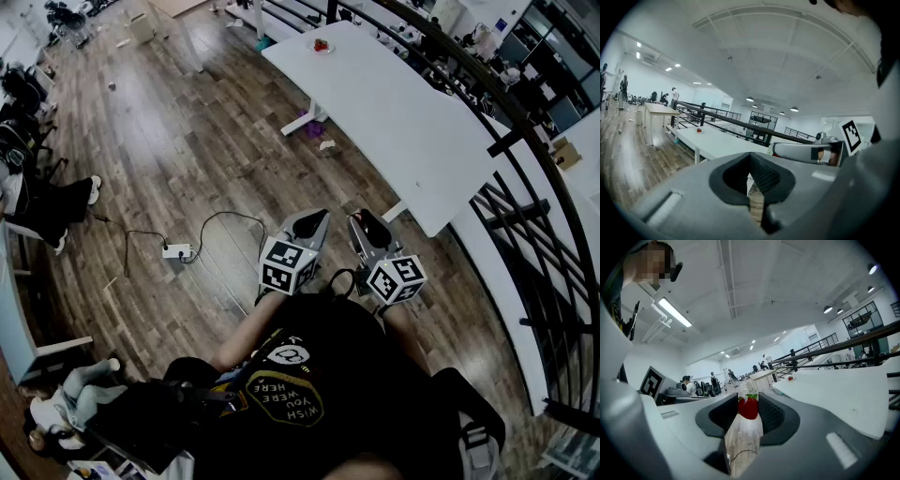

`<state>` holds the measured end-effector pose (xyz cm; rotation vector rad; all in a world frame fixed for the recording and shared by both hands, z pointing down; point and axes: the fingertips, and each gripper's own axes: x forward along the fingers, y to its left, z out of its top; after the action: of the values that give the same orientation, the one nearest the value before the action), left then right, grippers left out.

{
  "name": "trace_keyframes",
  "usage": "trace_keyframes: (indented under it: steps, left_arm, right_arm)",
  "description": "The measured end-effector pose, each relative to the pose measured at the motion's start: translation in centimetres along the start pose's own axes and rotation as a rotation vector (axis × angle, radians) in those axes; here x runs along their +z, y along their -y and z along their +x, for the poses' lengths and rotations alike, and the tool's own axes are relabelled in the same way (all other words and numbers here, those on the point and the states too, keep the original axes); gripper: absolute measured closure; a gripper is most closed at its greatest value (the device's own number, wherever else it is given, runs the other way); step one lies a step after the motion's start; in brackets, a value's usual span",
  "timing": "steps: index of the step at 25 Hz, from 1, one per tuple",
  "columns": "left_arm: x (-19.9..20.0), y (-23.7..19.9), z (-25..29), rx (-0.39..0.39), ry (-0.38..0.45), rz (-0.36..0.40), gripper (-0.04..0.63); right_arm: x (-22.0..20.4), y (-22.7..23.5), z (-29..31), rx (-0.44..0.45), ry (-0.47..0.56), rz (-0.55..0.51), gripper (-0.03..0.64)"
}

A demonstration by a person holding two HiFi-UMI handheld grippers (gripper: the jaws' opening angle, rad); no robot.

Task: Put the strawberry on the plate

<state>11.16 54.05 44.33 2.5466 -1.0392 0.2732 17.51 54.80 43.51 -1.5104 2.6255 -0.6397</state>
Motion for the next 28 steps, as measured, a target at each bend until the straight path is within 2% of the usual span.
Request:
trace_keyframes:
  steps: [10, 21, 28]
  left_arm:
    - [-0.4, -0.2, 0.2, -0.017, -0.006, 0.012, 0.594]
    - [0.5, -3.6, -0.8, 0.001, 0.005, 0.018, 0.594]
    - [-0.5, -5.2, -1.6, -0.018, -0.015, 0.003, 0.594]
  right_arm:
    - [0.3, -0.3, 0.1, -0.009, 0.008, 0.008, 0.476]
    - [0.5, -2.6, 3.8, 0.040, 0.009, -0.006, 0.474]
    - [-0.4, -3.9, 5.1, 0.025, 0.006, 0.016, 0.474]
